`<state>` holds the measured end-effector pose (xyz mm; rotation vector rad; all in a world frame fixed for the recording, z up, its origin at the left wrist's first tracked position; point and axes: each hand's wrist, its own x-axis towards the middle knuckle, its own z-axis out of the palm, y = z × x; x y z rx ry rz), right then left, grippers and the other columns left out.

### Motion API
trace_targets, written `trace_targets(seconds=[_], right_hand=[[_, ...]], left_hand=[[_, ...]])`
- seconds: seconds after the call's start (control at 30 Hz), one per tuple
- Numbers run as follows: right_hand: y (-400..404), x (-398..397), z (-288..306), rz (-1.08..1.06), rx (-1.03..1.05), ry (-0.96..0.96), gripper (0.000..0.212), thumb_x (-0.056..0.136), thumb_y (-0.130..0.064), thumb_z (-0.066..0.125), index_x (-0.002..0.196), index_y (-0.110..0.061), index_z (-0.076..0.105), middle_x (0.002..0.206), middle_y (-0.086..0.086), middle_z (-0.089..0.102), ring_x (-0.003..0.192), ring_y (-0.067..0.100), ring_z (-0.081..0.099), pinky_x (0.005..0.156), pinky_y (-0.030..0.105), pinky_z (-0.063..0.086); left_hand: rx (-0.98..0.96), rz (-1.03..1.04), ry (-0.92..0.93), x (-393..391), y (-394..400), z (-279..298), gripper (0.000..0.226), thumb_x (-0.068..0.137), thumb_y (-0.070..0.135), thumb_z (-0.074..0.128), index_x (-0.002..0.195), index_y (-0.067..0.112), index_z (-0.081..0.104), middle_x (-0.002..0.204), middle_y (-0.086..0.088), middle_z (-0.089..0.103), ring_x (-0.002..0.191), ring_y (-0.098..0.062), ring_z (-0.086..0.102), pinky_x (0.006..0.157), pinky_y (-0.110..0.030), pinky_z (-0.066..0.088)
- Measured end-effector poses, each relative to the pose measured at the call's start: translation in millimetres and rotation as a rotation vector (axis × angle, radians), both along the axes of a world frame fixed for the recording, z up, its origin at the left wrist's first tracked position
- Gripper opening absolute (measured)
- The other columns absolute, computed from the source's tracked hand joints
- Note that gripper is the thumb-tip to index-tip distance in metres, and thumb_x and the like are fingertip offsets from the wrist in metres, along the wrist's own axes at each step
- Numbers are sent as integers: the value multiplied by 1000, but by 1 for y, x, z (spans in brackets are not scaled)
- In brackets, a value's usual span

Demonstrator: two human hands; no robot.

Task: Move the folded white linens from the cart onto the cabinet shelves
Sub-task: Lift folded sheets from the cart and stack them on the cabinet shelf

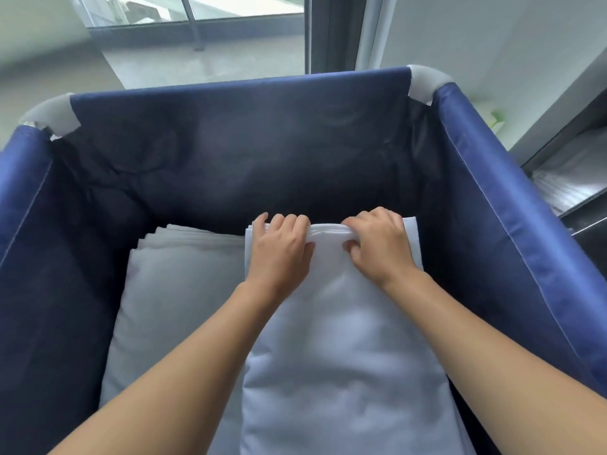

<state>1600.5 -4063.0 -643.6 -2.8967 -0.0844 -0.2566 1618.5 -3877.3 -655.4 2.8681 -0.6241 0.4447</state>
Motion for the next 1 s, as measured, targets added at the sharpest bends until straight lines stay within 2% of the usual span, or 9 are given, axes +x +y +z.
trace_targets(seconds=[0.17, 0.27, 0.33, 0.4, 0.53, 0.73, 0.87, 0.93, 1.0], right_hand=[[4, -7, -44, -10, -15, 204, 38, 94, -17, 54, 131, -14, 52, 129, 5, 56, 123, 27, 46, 109, 36, 26], [-2, -9, -53, -28, 40, 251, 54, 98, -22, 48, 149, -16, 33, 151, 4, 39, 141, 23, 30, 122, 40, 9], [-5, -15, -57, -44, 53, 304, 64, 102, -27, 41, 158, -16, 13, 164, 6, 17, 151, 22, 11, 123, 40, -1], [-8, -24, -60, -59, 64, 342, 68, 104, -32, 36, 159, -16, 0, 167, 6, 0, 153, 20, -3, 123, 38, -6], [-9, -43, -62, -66, 125, 373, 72, 104, -44, 31, 158, -19, -10, 166, 1, -14, 152, 17, -15, 122, 38, -11], [-9, -80, -65, -109, 119, 355, 87, 83, -66, 1, 158, -25, -7, 166, -4, -12, 152, 14, -16, 121, 39, -16], [-5, -106, -74, -107, 110, 389, 87, 83, -72, 0, 158, -28, -10, 165, -5, -17, 150, 13, -23, 120, 39, -19], [-4, -106, -75, -106, 103, 423, 86, 85, -73, -1, 158, -28, -12, 165, -4, -19, 149, 13, -24, 120, 41, -17], [-6, -103, -69, -113, 85, 483, 81, 92, -70, 7, 157, -27, -14, 165, -3, -21, 149, 15, -24, 121, 44, -15]], left_hand=[[47, -35, 74, -2, -6, -32, 28, 79, 22, 72, 102, 11, 62, 92, -5, 60, 86, -30, 57, 110, -56, 37], [7, -50, 59, 0, -1, -51, 39, 87, 26, 59, 122, 9, 60, 116, -10, 62, 108, -33, 58, 114, -57, 29], [-15, -12, 68, -5, 3, -61, 50, 93, 32, 47, 134, 6, 55, 134, -16, 57, 126, -35, 52, 115, -59, 27], [-17, 30, 89, -11, 0, -66, 56, 96, 34, 43, 143, 4, 48, 147, -22, 46, 138, -37, 43, 116, -60, 26], [-11, 88, 115, -15, -4, -66, 62, 96, 35, 41, 152, 8, 33, 158, -26, 27, 148, -40, 26, 116, -64, 22], [7, 108, 206, -57, 4, -65, 66, 97, 49, 25, 157, 21, 31, 166, -14, 12, 154, -33, 6, 120, -62, 2], [130, 162, 375, -74, 7, -63, 74, 92, 62, 4, 160, 33, 3, 167, -3, -16, 151, -24, -23, 117, -58, -18], [138, 170, 430, -73, 6, -60, 74, 92, 64, 2, 159, 35, -3, 165, -1, -21, 150, -23, -27, 116, -59, -18], [143, 170, 459, -73, 3, -54, 72, 94, 63, 5, 159, 34, -4, 165, -2, -22, 150, -24, -27, 117, -60, -16]])
